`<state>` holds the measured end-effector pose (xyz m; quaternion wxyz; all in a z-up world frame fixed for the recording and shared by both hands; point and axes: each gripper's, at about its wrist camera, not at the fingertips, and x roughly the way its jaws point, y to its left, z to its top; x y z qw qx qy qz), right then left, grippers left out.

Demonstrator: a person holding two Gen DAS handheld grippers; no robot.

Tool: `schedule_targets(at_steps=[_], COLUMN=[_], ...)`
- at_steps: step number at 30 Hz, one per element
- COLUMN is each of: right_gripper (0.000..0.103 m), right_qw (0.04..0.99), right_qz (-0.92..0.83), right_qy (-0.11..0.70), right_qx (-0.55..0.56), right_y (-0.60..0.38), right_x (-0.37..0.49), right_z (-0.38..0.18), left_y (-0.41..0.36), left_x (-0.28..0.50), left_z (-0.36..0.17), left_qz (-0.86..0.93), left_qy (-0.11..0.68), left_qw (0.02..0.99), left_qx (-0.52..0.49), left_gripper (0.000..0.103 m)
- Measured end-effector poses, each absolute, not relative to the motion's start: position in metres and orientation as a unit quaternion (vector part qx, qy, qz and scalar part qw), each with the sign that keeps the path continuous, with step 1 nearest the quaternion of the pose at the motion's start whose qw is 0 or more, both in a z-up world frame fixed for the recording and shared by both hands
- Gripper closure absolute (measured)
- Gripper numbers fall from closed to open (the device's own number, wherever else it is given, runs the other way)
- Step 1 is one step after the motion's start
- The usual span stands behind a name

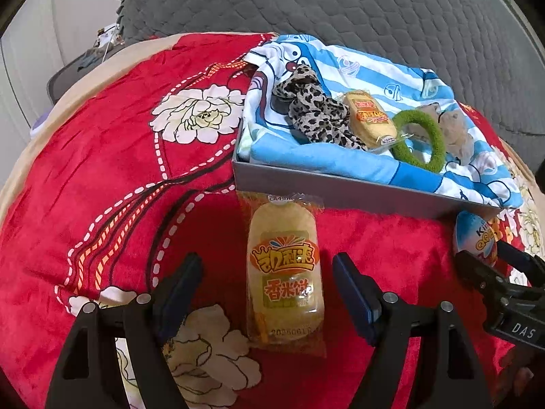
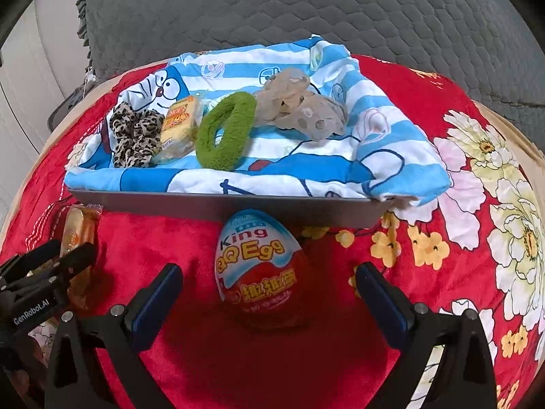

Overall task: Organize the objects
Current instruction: 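Reach the left tool to the wrapped bread roll while the right tool reaches the Kinder egg, then close the left tool on the bread roll while the right tool grips and lifts the Kinder egg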

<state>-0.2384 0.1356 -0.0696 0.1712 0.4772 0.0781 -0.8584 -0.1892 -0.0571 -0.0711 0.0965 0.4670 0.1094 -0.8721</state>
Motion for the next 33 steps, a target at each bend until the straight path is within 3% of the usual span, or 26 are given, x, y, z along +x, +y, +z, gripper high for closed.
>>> schedule_targets(at_steps=[5,12,20,22,24,27,33], right_gripper=[0.002,0.012,0.025,0.03,0.039,0.044,0.045], right_qw=[0.179,0.179,0.182,0.184,0.185,0.19,0.194], right_qz=[-0.856,-0.852,-0.85,-0.85,-0.849,-0.848,-0.848], right_qy=[0.078,0.068,0.071,0.074,0.075,0.074,0.065], right_qx=[0.48,0.488,0.488,0.488,0.488,0.489,0.489], right_y=[0.1327,0.1338,0.1318,0.1306,0.1305,0.1313,0.1339], right_x=[-0.2399,-0.2445,-0.2457,-0.2449,-0.2443,-0.2442,-0.2442], right_z=[-0.0729,-0.0777,-0.0786,-0.0783,-0.0777,-0.0765,-0.075], left_y=[-0.0593,-0.0617,-0.0579,-0.0556,-0.0527,-0.053,-0.0529], left_x=[-0.1903,-0.1908,-0.1936,-0.1947,-0.1948,-0.194,-0.1923], left_z=[-0.0721,-0.0741,-0.0733,-0.0729,-0.072,-0.0709,-0.0693], left_qz=[-0.872,-0.871,-0.868,-0.869,-0.869,-0.87,-0.872], left_qy=[0.114,0.115,0.106,0.103,0.095,0.093,0.091], left_qw=[0.093,0.09,0.082,0.078,0.078,0.076,0.079], left_qx=[0.467,0.47,0.478,0.478,0.48,0.477,0.475], left_gripper=[0.024,0.027,0.052,0.062,0.062,0.062,0.063])
